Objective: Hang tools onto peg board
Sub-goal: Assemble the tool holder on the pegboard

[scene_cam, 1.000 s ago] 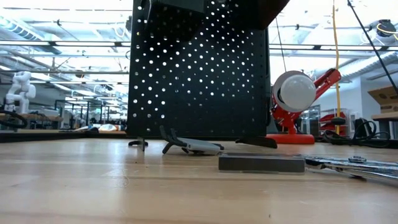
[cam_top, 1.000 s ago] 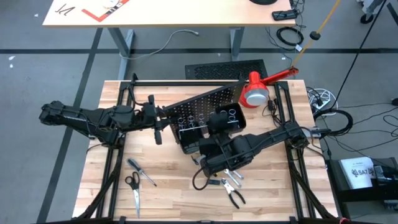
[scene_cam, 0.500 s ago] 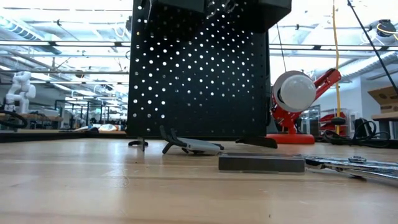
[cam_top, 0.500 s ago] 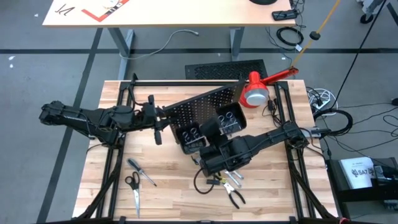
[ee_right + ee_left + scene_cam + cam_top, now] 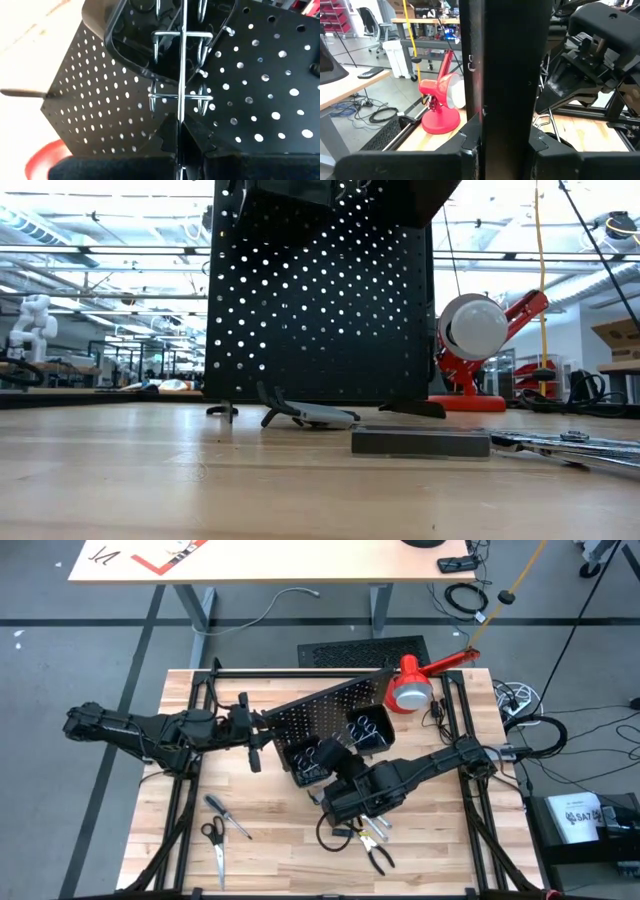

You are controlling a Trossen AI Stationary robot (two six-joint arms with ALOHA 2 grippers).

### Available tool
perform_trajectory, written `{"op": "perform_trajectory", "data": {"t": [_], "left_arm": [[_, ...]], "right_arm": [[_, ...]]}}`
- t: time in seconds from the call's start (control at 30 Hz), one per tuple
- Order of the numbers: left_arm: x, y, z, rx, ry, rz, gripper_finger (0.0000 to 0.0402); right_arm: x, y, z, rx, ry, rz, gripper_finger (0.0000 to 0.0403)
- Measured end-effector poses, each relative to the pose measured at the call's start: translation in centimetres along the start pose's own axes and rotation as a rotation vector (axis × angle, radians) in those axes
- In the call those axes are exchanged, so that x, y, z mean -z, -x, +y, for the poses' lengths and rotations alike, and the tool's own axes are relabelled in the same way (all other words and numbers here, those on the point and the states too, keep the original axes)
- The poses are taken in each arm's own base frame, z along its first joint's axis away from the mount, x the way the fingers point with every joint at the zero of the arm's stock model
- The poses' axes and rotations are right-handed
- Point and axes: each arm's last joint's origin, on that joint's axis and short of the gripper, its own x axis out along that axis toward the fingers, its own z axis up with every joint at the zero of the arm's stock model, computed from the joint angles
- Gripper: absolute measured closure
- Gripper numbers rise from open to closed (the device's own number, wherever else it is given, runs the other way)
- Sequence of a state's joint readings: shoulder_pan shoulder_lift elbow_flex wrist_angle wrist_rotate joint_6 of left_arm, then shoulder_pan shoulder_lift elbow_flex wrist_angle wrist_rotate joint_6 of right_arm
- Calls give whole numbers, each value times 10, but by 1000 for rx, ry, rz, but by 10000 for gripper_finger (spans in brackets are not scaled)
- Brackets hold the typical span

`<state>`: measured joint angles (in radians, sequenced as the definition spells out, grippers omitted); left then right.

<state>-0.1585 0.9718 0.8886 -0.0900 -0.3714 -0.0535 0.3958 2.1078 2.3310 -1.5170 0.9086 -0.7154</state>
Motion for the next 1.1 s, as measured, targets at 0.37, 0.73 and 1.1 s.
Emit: {"op": "perform_trajectory", "data": {"t": [0.37, 0.73, 1.1], "left_arm": [[0, 0, 0, 0, 16, 0, 332], [0, 0, 0, 2, 18, 0, 332], [0, 1, 0, 13, 20, -2, 332]], "right_arm": [[0, -1, -1, 74, 150, 76, 402], [-7, -2, -5, 174, 122, 130, 402], [-8, -4, -3, 133, -517, 32, 402]]}}
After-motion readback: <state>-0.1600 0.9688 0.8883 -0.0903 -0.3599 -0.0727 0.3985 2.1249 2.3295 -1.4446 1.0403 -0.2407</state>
